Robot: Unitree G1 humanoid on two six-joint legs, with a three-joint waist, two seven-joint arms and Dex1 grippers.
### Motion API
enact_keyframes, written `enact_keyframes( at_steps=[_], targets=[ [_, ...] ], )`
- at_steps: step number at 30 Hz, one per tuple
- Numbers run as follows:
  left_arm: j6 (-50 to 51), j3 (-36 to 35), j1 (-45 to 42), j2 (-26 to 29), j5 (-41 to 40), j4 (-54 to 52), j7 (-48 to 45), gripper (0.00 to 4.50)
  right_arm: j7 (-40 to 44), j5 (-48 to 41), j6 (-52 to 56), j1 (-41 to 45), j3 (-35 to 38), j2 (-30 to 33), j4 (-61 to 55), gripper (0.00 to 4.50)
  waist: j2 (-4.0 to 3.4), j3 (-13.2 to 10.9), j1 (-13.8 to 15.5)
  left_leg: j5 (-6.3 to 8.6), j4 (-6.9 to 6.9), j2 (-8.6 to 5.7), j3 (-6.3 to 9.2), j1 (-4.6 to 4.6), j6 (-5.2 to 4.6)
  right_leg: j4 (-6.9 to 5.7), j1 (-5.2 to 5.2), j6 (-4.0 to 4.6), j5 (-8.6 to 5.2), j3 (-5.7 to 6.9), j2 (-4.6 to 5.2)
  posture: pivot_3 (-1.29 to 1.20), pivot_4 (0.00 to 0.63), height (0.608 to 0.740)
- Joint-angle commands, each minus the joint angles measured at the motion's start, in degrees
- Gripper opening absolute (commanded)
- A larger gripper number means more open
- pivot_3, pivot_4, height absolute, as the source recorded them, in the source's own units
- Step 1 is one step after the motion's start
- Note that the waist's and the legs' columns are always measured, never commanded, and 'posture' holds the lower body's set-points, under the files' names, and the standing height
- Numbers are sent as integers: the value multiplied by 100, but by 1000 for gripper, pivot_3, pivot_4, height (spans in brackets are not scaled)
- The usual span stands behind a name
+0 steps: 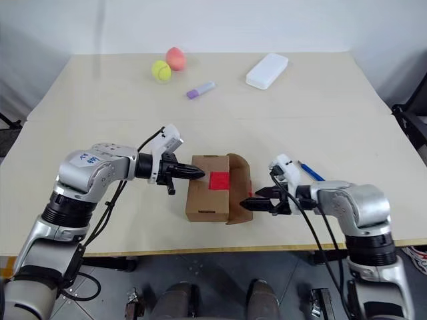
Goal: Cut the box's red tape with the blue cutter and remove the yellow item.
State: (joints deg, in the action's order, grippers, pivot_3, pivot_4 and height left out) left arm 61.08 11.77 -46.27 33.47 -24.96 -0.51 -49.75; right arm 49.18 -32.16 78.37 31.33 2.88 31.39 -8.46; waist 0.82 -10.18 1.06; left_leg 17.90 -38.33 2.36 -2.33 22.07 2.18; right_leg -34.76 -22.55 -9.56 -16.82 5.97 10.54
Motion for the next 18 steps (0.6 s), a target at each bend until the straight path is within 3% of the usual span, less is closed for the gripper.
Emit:
enact_keyframes(
  at_steps=[1, 15, 18],
  targets=[
    [165, 49, 151, 50, 25, -182, 89, 0, -163, -201, 197, 162, -17, -283, 389, 4464, 0, 0, -8, 0, 0, 0, 1, -1, 0, -1, 0, 0, 0, 0, 0, 0, 150, 740],
    [371, -33, 260, 47, -73, -518, 204, 0, -417, -93, -45, 974, -501, -922, 1769, 4464, 1, 5, -261, -3, 15, 4, 0, -32, 5, -26, 10, 1, -1, -3, -1, 0, 150, 740],
    [361, -43, 251, 49, -58, -475, 209, 0, -599, -17, -68, 1088, -469, -1028, 1916, 3915, 1, 5, -274, -3, 20, 6, -10, -49, 6, -31, 15, 3, -1, -9, 0, 0, 150, 740]
  ],
)
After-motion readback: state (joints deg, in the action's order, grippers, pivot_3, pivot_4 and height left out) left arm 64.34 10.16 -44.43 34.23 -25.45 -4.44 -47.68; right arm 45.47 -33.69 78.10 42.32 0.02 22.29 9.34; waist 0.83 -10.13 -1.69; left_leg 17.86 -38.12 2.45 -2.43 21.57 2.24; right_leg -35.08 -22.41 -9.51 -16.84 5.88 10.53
